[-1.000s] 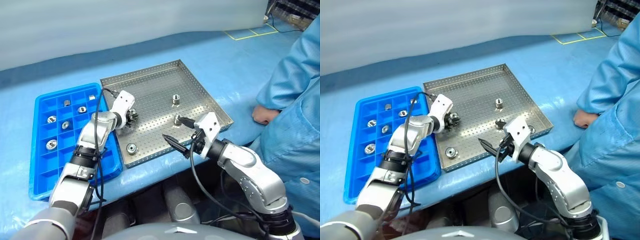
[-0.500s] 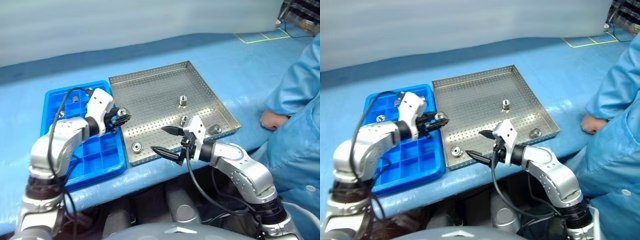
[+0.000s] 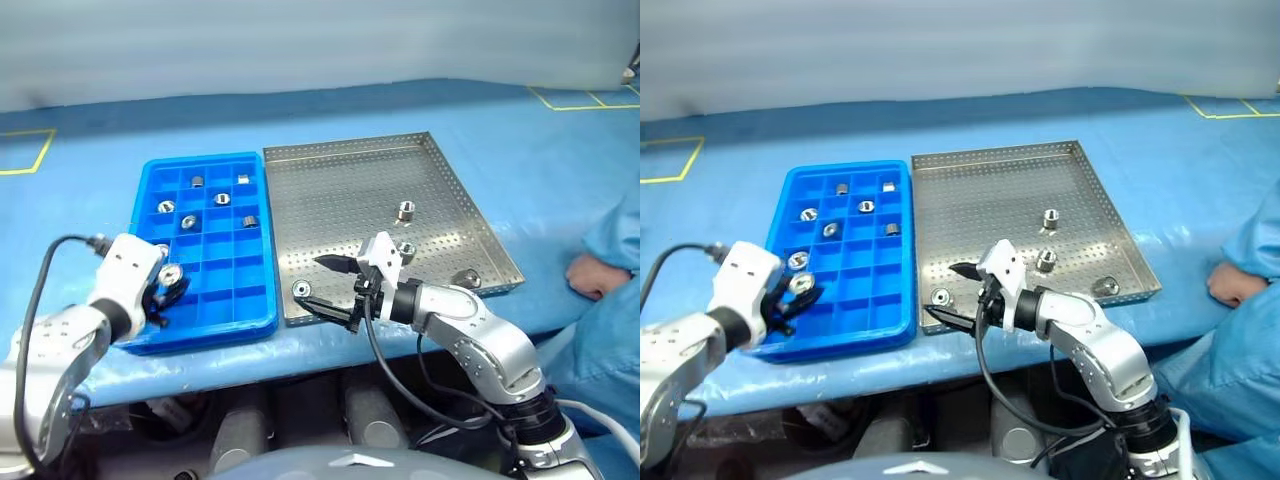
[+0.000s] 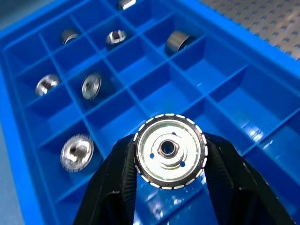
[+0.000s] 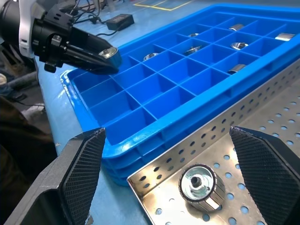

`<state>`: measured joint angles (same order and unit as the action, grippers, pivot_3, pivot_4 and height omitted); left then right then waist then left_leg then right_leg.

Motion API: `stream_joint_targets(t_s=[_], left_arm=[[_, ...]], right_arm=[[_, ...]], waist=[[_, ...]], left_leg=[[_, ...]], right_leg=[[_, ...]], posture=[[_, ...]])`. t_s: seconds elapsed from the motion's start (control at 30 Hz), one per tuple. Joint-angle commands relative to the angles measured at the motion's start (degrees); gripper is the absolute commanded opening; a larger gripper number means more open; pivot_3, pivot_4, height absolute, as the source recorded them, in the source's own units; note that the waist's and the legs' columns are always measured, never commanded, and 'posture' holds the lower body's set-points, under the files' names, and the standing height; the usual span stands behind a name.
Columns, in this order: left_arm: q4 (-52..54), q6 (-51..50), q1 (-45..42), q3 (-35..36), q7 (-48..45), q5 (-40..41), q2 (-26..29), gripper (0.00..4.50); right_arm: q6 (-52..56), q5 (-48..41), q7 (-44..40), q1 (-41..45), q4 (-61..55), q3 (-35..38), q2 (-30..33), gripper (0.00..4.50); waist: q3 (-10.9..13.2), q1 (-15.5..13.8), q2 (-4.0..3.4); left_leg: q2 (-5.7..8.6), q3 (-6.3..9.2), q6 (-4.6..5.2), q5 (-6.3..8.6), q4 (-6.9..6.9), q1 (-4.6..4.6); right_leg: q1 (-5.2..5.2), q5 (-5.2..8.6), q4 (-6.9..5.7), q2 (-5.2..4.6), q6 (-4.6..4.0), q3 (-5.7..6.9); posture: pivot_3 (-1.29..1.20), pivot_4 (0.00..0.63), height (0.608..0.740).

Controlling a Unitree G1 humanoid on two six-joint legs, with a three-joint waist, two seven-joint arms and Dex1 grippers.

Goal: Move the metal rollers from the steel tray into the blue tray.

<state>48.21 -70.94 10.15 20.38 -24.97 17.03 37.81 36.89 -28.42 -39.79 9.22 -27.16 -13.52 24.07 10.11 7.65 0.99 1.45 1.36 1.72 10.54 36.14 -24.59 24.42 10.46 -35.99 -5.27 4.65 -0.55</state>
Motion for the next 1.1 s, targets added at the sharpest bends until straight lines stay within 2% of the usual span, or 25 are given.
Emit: stream_joint_targets(t_s=[0.03,0.2,0.4,0.57,0.63,0.87,1.1], left_arm=[[2.4,1.1,2.3,2.9,1.1,-0.9,-0.5,1.75],[0.9,2.2,2.0,2.1,2.1,-0.6,-1.5,1.75],[-0.6,3.0,0.3,1.3,2.2,-0.3,-1.5,1.75],[-1.1,2.5,-0.4,2.1,2.2,-0.4,-0.3,3.47],[-1.0,2.9,-0.6,2.3,1.3,0.6,-0.4,4.01],[-0.3,7.4,-4.6,2.0,-2.0,6.2,-4.2,4.01],[-5.0,13.3,-9.8,-7.4,-3.9,7.3,-4.9,4.01]], right_arm=[[-0.2,-0.7,-0.1,0.6,-1.3,0.5,-0.1,4.5],[-0.2,-0.6,0.1,1.0,-1.3,0.4,-0.3,4.5],[-0.3,-0.3,0.5,0.9,-1.6,0.5,-0.2,4.5],[-0.6,0.1,1.8,0.8,-1.5,1.1,-0.4,4.5],[-0.8,0.2,2.3,0.8,-1.6,1.2,-0.5,4.5],[-0.8,0.3,3.0,0.6,-2.3,1.8,-0.2,4.5],[-0.1,1.6,5.8,-1.9,-5.3,3.7,1.8,4.5]], waist=[[0.0,-1.1,0.04],[-0.1,-2.8,0.1],[-0.1,-3.3,0.1],[-0.1,-3.3,0.1],[-0.1,-3.2,0.1],[-0.1,-3.2,0.12],[-0.1,-2.7,0.14]], left_leg=[[0.0,-0.02,0.0,0.0,0.01,0.0],[-0.01,-0.07,-0.01,0.01,0.02,-0.02],[-0.04,-0.09,-0.01,0.01,0.01,-0.07],[-0.04,-0.12,-0.01,0.01,0.01,-0.08],[-0.04,-0.13,-0.01,0.01,0.01,-0.08],[-0.04,-0.15,-0.01,0.01,0.02,-0.08],[-0.04,-0.21,0.0,0.0,0.03,-0.07]], right_leg=[[0.0,0.0,0.01,-0.02,0.0,0.01],[0.02,-0.04,0.05,-0.12,-0.06,0.04],[0.06,-0.05,0.05,-0.1,-0.1,0.08],[0.08,-0.06,0.06,-0.09,-0.1,0.08],[0.07,-0.05,0.05,-0.09,-0.09,0.08],[0.06,-0.05,0.06,-0.08,-0.09,0.09],[0.04,-0.06,0.05,-0.07,-0.1,0.07]], posture=[[-0.12,0.15,0.74],[-0.12,0.15,0.74],[-0.14,0.15,0.74],[-0.14,0.15,0.74],[-0.14,0.15,0.74],[-0.18,0.15,0.74],[-0.25,0.15,0.74]])
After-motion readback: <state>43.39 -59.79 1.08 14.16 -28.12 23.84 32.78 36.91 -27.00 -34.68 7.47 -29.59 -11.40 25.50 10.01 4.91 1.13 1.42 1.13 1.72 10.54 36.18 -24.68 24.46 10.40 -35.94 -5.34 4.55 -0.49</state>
